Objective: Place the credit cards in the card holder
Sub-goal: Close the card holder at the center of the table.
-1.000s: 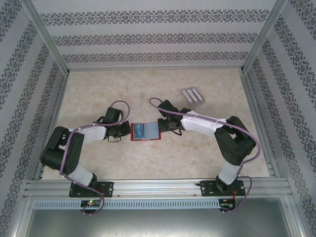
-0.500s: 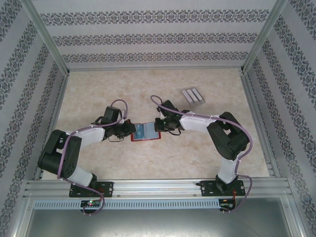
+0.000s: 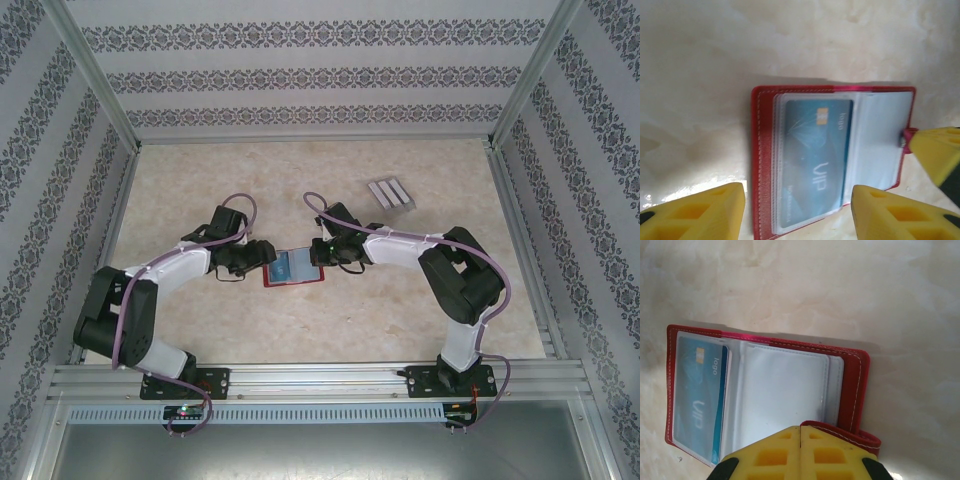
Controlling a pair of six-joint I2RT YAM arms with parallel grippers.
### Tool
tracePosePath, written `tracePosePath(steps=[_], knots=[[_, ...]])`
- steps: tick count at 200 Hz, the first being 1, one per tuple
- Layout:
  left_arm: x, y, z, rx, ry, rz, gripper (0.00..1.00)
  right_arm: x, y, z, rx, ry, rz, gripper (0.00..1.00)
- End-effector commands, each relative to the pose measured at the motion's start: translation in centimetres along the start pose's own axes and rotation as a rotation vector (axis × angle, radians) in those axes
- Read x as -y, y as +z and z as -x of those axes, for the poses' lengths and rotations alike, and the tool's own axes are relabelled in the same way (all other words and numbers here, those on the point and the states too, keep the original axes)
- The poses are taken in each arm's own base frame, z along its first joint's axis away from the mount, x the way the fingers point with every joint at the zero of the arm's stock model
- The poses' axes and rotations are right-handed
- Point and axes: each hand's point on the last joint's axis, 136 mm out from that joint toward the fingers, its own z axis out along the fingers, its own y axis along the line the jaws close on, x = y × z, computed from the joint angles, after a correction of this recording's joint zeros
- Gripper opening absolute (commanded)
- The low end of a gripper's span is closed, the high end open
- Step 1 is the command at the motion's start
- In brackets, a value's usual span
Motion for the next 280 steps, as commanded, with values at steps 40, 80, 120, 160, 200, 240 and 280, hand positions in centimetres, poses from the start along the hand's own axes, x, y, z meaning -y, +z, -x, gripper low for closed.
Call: tracePosePath(steps=[40,80,120,160,200,240,280], knots=[[0.6,2.4,-0.7,-0.08,0.017,-0.048,0.54,-0.9,-1.1,0.2,0.023,-0.004,0.047,0.0],[3.4,2.9,-1.2,-0.146,0.057,-0.196,0.42,-1.5,-0.9,0.2,0.023,0.003,0.062,0.0],[5.6,1.3,-0.7,-0.101,0.118,-0.262,0.4,-3.1,-0.4,0.5,0.03,0.002,0.098,0.0],[5.4,-0.5,0.3,0.019,0.124,-0.234,0.34,-4.6,0.5,0.1,0.021,0.008,0.15,0.0],[6.1,-1.2,0.6,0.061,0.123,-0.276,0.31,-5.6,0.9,0.1,0.016,0.052,0.234,0.0],[6.1,0.6,0.1,0.025,0.112,-0.257,0.3,-4.0,0.6,0.1,0.036,0.121,0.27,0.0],[7.6,2.2,-0.5,0.057,0.142,-0.256,0.3,-2.0,-0.1,-0.6,0.065,0.169,0.271,0.0]])
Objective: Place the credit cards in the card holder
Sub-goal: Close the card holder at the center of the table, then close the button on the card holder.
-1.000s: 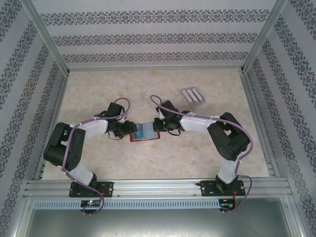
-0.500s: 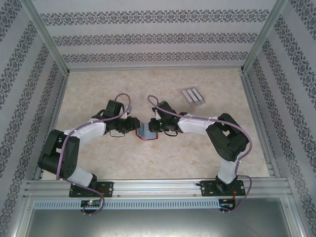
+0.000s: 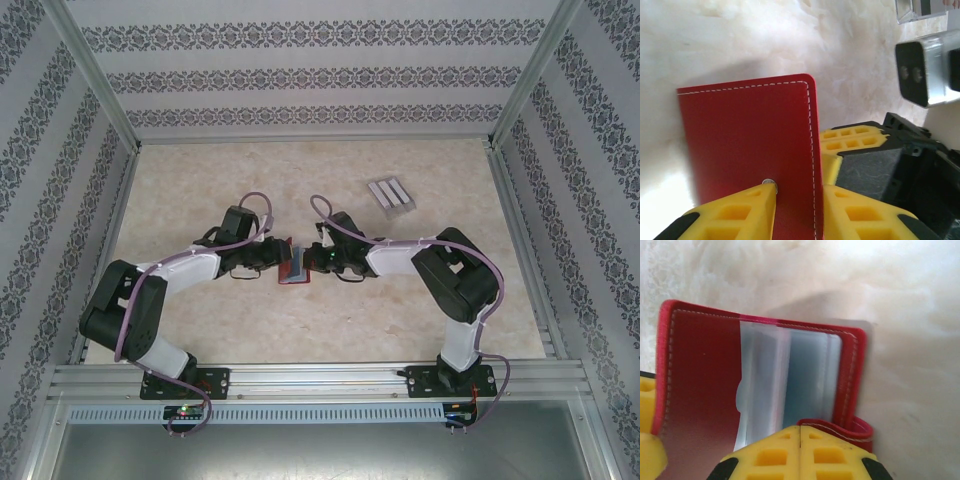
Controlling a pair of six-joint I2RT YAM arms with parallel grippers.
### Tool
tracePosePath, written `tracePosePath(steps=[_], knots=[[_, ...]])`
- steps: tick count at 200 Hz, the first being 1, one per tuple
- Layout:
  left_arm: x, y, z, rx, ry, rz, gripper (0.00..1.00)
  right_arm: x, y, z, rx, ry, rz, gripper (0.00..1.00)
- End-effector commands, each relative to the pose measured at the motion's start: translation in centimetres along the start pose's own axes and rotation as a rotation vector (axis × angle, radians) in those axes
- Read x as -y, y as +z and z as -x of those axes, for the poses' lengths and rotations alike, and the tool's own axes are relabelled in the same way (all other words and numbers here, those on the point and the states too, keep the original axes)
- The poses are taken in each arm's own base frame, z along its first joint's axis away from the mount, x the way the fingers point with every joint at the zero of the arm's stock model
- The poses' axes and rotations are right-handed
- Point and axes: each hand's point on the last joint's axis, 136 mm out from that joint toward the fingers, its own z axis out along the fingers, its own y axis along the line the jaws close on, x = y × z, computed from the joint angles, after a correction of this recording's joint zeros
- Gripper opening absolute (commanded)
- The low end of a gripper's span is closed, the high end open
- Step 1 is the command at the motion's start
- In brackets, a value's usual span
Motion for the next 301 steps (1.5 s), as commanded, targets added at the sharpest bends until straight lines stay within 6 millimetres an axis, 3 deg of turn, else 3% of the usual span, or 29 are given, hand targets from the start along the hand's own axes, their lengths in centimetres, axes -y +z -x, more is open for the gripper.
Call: tracePosePath(steps=[1,64,125,188,254,301], knots=[[0.5,1.2,0.2,0.04,0.024,0.019,0.3,-0.4,-1.2,0.7,0.045,0.017,0.04,0.0],[-2.1,2.8,-1.0,0.013,0.003,0.106,0.31,2.0,-3.9,0.8,0.088,0.041,-0.008,0.0],[-3.5,4.3,-1.9,-0.019,0.001,0.137,0.29,0.8,-5.1,2.0,0.127,0.007,0.01,0.0],[-5.5,4.5,-2.9,-0.056,-0.037,0.248,0.32,-1.1,-3.5,1.3,0.031,-0.058,0.053,0.0],[-4.6,3.3,-2.0,-0.037,-0.031,0.275,0.43,-1.1,-2.9,0.9,0.004,-0.077,0.033,0.01],[-4.9,3.9,-2.4,-0.059,-0.026,0.271,0.35,-1.0,-1.1,0.6,-0.048,-0.062,0.043,0.01]])
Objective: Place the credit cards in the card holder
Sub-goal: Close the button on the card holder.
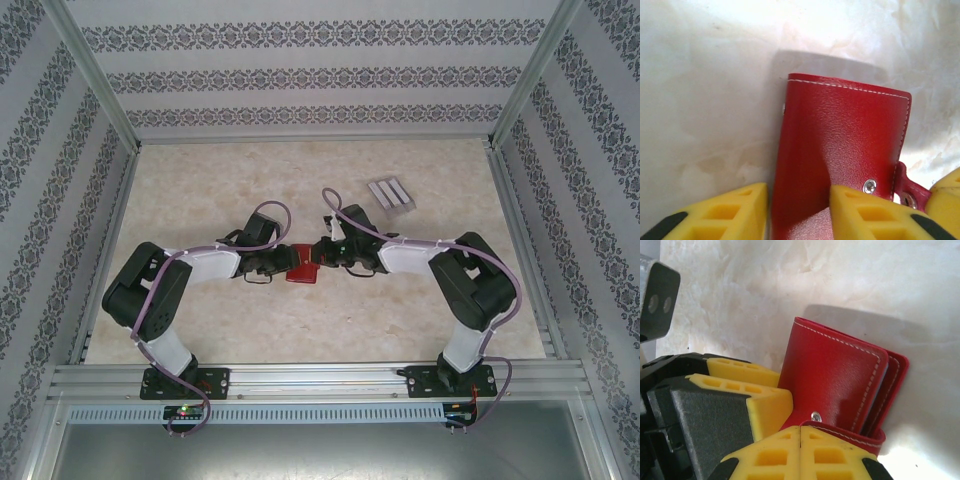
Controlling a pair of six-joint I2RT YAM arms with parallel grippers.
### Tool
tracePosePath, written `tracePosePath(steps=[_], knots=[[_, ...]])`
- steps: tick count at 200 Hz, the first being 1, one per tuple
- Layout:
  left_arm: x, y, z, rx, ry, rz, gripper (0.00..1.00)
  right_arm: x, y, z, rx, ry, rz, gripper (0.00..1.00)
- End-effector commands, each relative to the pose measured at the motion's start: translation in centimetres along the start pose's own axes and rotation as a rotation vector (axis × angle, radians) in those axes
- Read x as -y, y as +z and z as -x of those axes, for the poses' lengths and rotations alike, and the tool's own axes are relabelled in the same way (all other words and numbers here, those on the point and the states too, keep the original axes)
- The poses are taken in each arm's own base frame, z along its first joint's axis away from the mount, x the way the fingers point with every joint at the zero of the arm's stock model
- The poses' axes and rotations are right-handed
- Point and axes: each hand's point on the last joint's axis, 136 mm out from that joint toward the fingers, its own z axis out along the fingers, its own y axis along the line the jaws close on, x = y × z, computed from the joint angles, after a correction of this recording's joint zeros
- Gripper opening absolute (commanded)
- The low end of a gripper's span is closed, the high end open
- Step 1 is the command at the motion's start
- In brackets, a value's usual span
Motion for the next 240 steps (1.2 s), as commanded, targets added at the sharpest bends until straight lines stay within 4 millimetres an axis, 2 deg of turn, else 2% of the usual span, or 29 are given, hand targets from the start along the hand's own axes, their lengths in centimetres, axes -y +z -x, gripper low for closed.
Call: tracePosePath(steps=[1,28,108,153,189,240], knots=[[-1.3,0.6,-1.6,-0.062,-0.01,0.054,0.35,-0.3,1.4,-0.4,-0.045,-0.014,0.015,0.01],[-1.8,1.1,-1.9,-0.072,-0.027,0.059,0.3,0.1,2.5,-0.5,-0.061,-0.007,0.005,0.01],[-2.4,1.3,-2.1,-0.078,-0.022,0.084,0.25,1.8,2.4,-1.3,-0.084,0.007,-0.07,0.02],[-2.6,1.4,-2.3,-0.091,-0.021,0.091,0.25,2.4,2.8,-2.7,-0.159,-0.001,-0.119,0.02],[-2.7,1.8,-2.2,-0.103,-0.013,0.096,0.24,3.5,3.5,-3.9,-0.213,0.02,-0.154,0.02],[-3.1,1.9,-2.3,-0.109,-0.031,0.1,0.22,5.5,3.2,-5.1,-0.237,0.031,-0.217,0.02]])
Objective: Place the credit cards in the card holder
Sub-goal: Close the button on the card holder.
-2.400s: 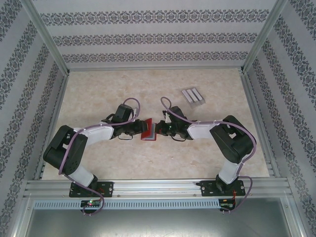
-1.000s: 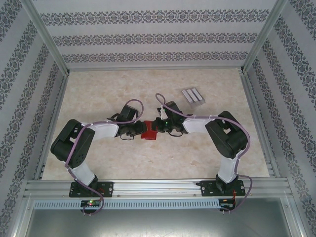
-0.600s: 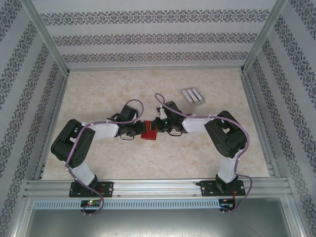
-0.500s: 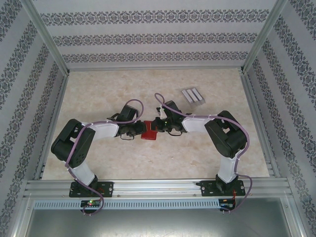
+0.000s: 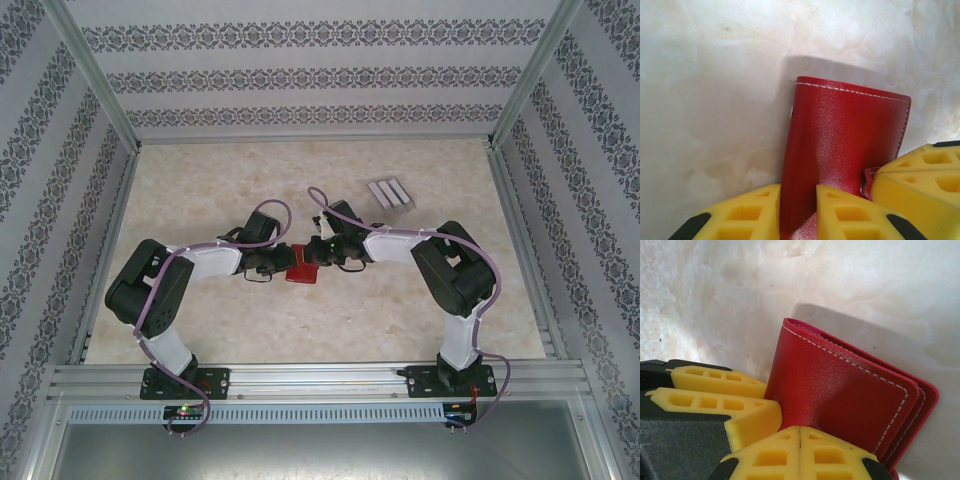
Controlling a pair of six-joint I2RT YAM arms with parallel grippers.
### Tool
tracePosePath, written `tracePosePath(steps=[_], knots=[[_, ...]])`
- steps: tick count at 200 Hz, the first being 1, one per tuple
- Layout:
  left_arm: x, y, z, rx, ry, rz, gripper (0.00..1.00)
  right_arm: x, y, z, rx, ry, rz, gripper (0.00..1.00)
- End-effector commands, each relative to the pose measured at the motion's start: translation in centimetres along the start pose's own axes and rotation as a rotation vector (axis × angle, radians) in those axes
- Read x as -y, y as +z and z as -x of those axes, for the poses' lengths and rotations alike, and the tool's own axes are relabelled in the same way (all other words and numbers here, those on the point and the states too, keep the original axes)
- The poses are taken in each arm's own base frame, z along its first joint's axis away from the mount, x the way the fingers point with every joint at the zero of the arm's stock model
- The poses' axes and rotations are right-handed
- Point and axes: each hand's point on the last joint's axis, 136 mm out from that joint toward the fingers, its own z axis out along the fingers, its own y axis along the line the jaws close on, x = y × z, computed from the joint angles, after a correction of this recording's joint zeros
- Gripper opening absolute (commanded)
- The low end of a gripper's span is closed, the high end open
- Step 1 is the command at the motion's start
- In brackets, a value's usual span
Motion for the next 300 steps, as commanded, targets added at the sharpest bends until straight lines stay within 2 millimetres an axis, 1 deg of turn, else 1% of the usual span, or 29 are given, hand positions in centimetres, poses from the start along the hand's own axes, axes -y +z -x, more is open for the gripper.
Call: tracePosePath(steps=[1,26,56,77,86,97,111,130,140,156,182,194,205,211,222,226,237,238,239,240,241,242,244,251,259,272,283,294,300], knots=[[-2.8,1.6,-2.2,-0.081,-0.021,0.086,0.22,4.7,1.4,-4.7,-0.135,0.046,-0.151,0.02],[-3.0,1.6,-2.3,-0.083,-0.029,0.091,0.22,5.8,1.5,-5.8,-0.148,0.044,-0.189,0.02],[-3.4,1.6,-2.3,-0.086,-0.047,0.104,0.22,8.3,1.8,-7.4,-0.157,0.011,-0.307,0.02],[-3.6,1.6,-2.5,-0.091,-0.058,0.102,0.22,9.0,2.0,-7.9,-0.161,0.005,-0.344,0.02],[-3.4,1.6,-2.5,-0.09,-0.058,0.092,0.22,8.7,2.0,-7.7,-0.153,0.001,-0.337,0.03],[-3.1,1.4,-2.3,-0.083,-0.058,0.081,0.22,7.8,1.8,-6.9,-0.121,-0.013,-0.315,0.08],[-2.8,0.9,-1.9,-0.067,-0.054,0.068,0.23,5.9,1.1,-5.3,-0.065,-0.051,-0.266,0.13],[-1.9,-0.5,-1.1,-0.038,-0.052,0.052,0.26,2.6,-0.5,-2.7,0.024,-0.129,-0.197,0.16],[-1.1,-1.7,-0.6,-0.018,-0.047,0.044,0.28,0.8,-1.7,-1.3,0.084,-0.178,-0.165,0.19],[0.2,-4.1,0.8,0.044,-0.028,0.044,0.31,-1.4,-3.6,0.7,0.173,-0.242,-0.137,0.24],[1.5,-9.1,3.1,0.16,0.045,0.094,0.37,-4.5,-7.4,3.3,0.31,-0.324,-0.106,0.24],[2.0,-11.8,4.3,0.215,0.104,0.14,0.4,-5.4,-9.2,4.2,0.367,-0.347,-0.094,0.24],[2.3,-14.2,5.4,0.265,0.15,0.188,0.43,-5.7,-10.8,4.6,0.424,-0.38,-0.1,0.25],[2.4,-15.6,5.9,0.301,0.165,0.214,0.47,-5.8,-11.9,4.9,0.465,-0.4,-0.114,0.3],[1.8,-18.1,6.8,0.383,0.161,0.277,0.56,-5.7,-14.2,5.3,0.549,-0.438,-0.163,0.38],[1.6,-18.9,7.1,0.418,0.163,0.295,0.61,-5.5,-15.1,5.4,0.581,-0.449,-0.184,0.41],[1.2,-21.3,7.7,0.524,0.177,0.325,0.72,-5.0,-17.6,5.6,0.671,-0.462,-0.238,0.58],[1.2,-21.4,7.8,0.532,0.178,0.325,0.73,-5.0,-17.9,5.7,0.683,-0.462,-0.244,0.63],[1.2,-21.6,7.8,0.542,0.18,0.329,0.76,-4.9,-18.1,5.6,0.69,-0.462,-0.249,0.66],[1.1,-21.8,7.9,0.552,0.181,0.332,0.79,-4.8,-18.3,5.6,0.697,-0.462,-0.253,0.8],[1.1,-22.0,7.9,0.56,0.183,0.335,0.82,-4.7,-18.4,5.6,0.704,-0.461,-0.257,0.89],[1.0,-22.2,8.0,0.569,0.185,0.337,0.84,-4.7,-18.7,5.7,0.714,-0.461,-0.26,0.93],[1.0,-22.6,8.1,0.586,0.187,0.339,0.87,-4.6,-19.2,5.7,0.729,-0.46,-0.268,0.97],[1.0,-23.7,8.3,0.638,0.21,0.346,0.96,-3.9,-20.3,5.5,0.766,-0.455,-0.299,0.98],[1.0,-24.7,8.3,0.679,0.242,0.356,1.0,-3.1,-21.9,5.4,0.814,-0.444,-0.333,0.98],[0.3,-26.1,8.5,0.737,0.27,0.406,1.0,-1.5,-24.0,5.1,0.887,-0.42,-0.387,0.98],[-0.8,-27.4,8.7,0.789,0.287,0.48,1.0,0.0,-25.4,4.7,0.94,-0.396,-0.426,0.98],[-1.5,-28.0,8.6,0.829,0.312,0.52,1.0,1.8,-26.7,4.3,0.992,-0.342,-0.469,0.98],[-2.1,-28.0,8.4,0.851,0.318,0.538,1.0,2.7,-27.5,4.1,1.023,-0.309,-0.487,0.98]])
